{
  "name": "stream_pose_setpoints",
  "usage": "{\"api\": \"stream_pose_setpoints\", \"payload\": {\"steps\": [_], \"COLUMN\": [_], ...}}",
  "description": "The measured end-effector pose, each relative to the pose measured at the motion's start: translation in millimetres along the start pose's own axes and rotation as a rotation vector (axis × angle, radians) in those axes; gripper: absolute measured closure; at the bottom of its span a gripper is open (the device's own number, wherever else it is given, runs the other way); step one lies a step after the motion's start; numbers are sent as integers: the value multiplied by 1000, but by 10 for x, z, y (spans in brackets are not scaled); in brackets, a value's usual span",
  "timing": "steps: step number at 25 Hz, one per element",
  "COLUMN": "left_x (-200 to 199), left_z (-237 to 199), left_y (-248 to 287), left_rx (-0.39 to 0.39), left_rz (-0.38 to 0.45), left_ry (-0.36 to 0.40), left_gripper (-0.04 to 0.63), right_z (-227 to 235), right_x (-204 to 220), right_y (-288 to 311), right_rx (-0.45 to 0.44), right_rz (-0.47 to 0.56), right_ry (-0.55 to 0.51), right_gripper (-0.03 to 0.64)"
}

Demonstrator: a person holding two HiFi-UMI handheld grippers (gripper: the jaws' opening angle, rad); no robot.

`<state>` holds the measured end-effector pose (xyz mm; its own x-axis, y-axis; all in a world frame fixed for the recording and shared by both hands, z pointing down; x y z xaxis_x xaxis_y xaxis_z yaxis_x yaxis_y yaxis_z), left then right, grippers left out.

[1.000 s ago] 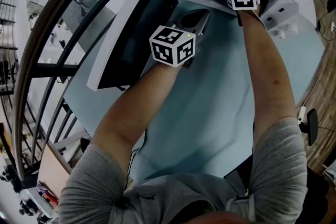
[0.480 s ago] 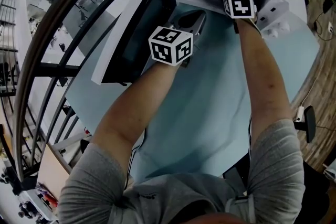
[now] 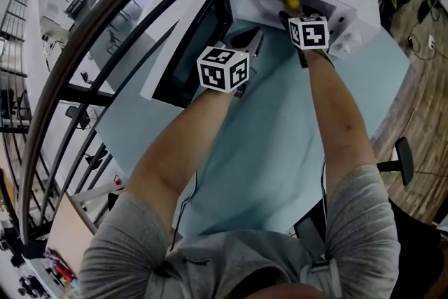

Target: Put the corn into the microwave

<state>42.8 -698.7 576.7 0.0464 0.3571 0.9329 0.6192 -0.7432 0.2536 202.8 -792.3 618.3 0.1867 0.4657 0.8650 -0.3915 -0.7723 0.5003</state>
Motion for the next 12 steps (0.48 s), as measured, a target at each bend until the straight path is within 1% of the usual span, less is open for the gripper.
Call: {"api": "stream_pose_setpoints", "payload": {"steps": [4, 9, 10, 12], "left_x": [-114, -221, -236, -266], "left_z": [170, 394, 428, 489], "left_y": [-170, -468, -533, -667], "left_rx": [4, 12, 11, 8], "left_rz": [3, 7, 8, 9], "left_ry": [20, 29, 30, 35], "left_gripper": [577, 577, 577, 577], "right_z": [-121, -313, -356, -448], "right_x": [8, 41, 53, 82], "right_y": [-280, -650, -718, -853], "right_rx": [-18, -35, -40, -46], "right_rz": [16, 31, 37, 50], "right_ry": [49, 81, 88, 100], "right_gripper": [305, 305, 308, 336]}}
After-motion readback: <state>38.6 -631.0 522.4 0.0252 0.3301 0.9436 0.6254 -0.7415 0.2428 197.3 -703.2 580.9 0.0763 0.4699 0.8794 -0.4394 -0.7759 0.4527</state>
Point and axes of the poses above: the fingertips, and each gripper's own axes: y forward along the fingers, z to its right, x out of its underside, the point moved 5 cm from there along -y, backward along the fingers, and after that the axes turned 9 degrees about -x, right-handed, at the moved point
